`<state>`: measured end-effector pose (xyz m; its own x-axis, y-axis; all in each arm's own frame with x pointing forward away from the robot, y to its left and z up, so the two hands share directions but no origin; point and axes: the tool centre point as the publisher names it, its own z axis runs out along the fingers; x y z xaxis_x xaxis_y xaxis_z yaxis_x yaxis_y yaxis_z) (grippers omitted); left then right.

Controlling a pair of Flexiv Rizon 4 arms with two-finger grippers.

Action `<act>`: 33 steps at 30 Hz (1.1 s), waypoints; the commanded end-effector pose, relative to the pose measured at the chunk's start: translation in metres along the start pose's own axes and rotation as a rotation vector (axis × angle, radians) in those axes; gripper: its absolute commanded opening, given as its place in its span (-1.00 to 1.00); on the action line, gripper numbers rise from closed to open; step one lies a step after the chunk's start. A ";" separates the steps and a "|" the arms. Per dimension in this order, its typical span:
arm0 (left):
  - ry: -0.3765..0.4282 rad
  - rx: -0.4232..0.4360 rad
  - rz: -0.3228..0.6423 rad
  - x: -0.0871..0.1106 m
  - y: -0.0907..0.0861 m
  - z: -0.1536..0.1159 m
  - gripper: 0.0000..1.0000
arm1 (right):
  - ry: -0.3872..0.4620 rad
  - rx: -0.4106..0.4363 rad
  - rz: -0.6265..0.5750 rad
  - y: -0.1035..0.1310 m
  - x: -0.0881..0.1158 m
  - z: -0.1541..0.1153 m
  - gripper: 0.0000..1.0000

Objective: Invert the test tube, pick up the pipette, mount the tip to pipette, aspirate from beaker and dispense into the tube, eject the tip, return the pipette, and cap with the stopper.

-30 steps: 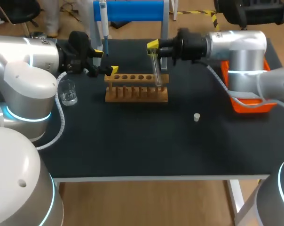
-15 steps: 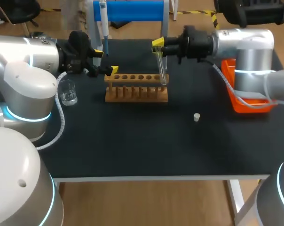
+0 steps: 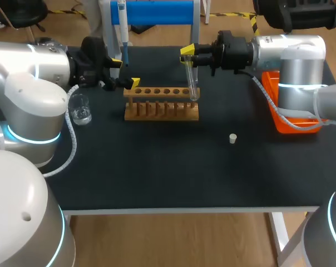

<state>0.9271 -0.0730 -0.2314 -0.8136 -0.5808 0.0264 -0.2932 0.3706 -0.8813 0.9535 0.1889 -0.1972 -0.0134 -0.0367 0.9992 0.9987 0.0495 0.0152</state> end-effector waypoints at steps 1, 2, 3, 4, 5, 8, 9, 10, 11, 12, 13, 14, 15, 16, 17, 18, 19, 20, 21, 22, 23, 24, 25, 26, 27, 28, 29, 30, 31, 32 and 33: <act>-0.025 0.033 0.086 0.003 -0.005 -0.002 1.00 | -0.004 0.001 0.000 0.000 0.001 -0.001 -1.00; -0.056 0.074 0.165 0.007 -0.007 -0.003 1.00 | -0.004 0.001 0.000 0.000 0.001 -0.001 -1.00; -0.077 0.147 0.237 0.012 -0.009 -0.005 1.00 | -0.004 0.001 0.000 0.000 0.001 -0.001 -1.00; -0.086 0.220 0.313 0.016 -0.010 -0.008 1.00 | -0.004 0.001 0.000 0.000 0.001 -0.001 -1.00; -0.085 0.279 0.375 0.019 -0.010 -0.010 1.00 | -0.004 0.001 0.000 0.000 0.001 -0.001 -1.00; -0.061 0.441 0.485 0.023 -0.006 -0.013 1.00 | -0.004 0.001 0.000 0.000 0.001 -0.001 -1.00; -0.039 0.486 0.525 0.023 -0.006 -0.014 1.00 | -0.004 0.001 0.000 0.000 0.001 -0.001 -1.00; -0.024 0.516 0.564 0.023 -0.006 -0.014 1.00 | -0.004 0.001 0.000 0.000 0.001 -0.001 -1.00; 0.007 0.548 0.595 0.023 -0.007 -0.014 1.00 | -0.004 0.001 0.000 0.000 0.001 -0.001 -1.00; 0.030 0.574 0.648 0.024 -0.008 -0.014 1.00 | -0.004 0.001 0.000 0.000 0.001 -0.001 -1.00; 0.056 0.593 0.695 0.025 -0.011 -0.015 1.00 | -0.004 0.001 0.000 0.000 0.001 -0.001 -1.00; 0.086 0.612 0.737 0.026 -0.013 -0.015 1.00 | -0.004 0.001 0.000 0.000 0.001 -0.001 -1.00; 0.121 0.644 0.796 0.028 -0.017 -0.018 1.00 | -0.004 0.001 0.000 0.000 0.001 -0.001 -1.00; 0.153 0.659 0.799 0.027 -0.020 -0.020 1.00 | -0.004 0.001 0.000 0.000 0.001 -0.001 -1.00; 0.172 0.635 0.738 0.022 -0.024 -0.021 1.00 | -0.004 0.001 0.000 0.000 0.001 -0.001 -1.00; 0.172 0.635 0.738 0.022 -0.024 -0.021 1.00 | -0.004 0.001 0.000 0.000 0.001 -0.001 -1.00; 0.172 0.635 0.738 0.022 -0.024 -0.021 1.00 | -0.004 0.001 0.000 0.000 0.001 -0.001 -1.00; 0.172 0.635 0.738 0.022 -0.024 -0.021 1.00 | -0.004 0.001 0.000 0.000 0.001 -0.001 -1.00; 0.172 0.635 0.738 0.022 -0.024 -0.021 1.00 | -0.004 0.001 0.000 0.000 0.001 -0.001 -1.00; 0.172 0.635 0.738 0.022 -0.024 -0.021 1.00 | -0.004 0.001 0.000 0.000 0.001 -0.001 -1.00; 0.172 0.635 0.738 0.022 -0.024 -0.021 1.00 | -0.004 0.001 0.000 0.000 0.001 -0.001 -1.00; 0.172 0.635 0.738 0.022 -0.024 -0.021 1.00 | -0.004 0.001 0.000 0.000 0.001 -0.001 -1.00; 0.172 0.635 0.738 0.022 -0.024 -0.021 1.00 | -0.004 0.001 0.000 0.000 0.001 -0.001 -1.00; 0.172 0.635 0.738 0.022 -0.024 -0.021 1.00 | -0.004 0.001 0.000 0.000 0.001 -0.001 -1.00; 0.172 0.635 0.738 0.022 -0.024 -0.021 1.00 | -0.004 0.001 0.000 0.000 0.001 -0.001 -1.00; 0.172 0.635 0.738 0.022 -0.024 -0.021 1.00 | -0.004 0.001 0.000 0.000 0.001 -0.001 -1.00; 0.161 0.622 0.780 0.024 -0.024 -0.021 1.00 | -0.004 0.001 0.000 0.000 0.001 -0.001 -1.00; 0.123 0.613 0.868 0.029 -0.025 -0.022 1.00 | -0.004 0.001 0.000 0.000 0.001 -0.001 -1.00; 0.081 0.592 0.900 0.032 -0.024 -0.022 1.00 | -0.004 0.001 0.000 0.000 0.001 -0.001 -1.00; 0.053 0.597 0.942 0.036 -0.023 -0.022 1.00 | -0.004 0.001 0.000 0.000 0.001 -0.001 -1.00; 0.029 0.608 0.995 0.041 -0.022 -0.020 1.00 | -0.004 0.001 0.000 0.000 0.001 -0.001 -1.00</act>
<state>0.9011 -0.0888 -0.1937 -0.7299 -0.1978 -0.6543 0.5491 0.4004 -0.7336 0.9535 0.1889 -0.1970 -0.0134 -0.0362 0.9993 0.9987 0.0494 0.0152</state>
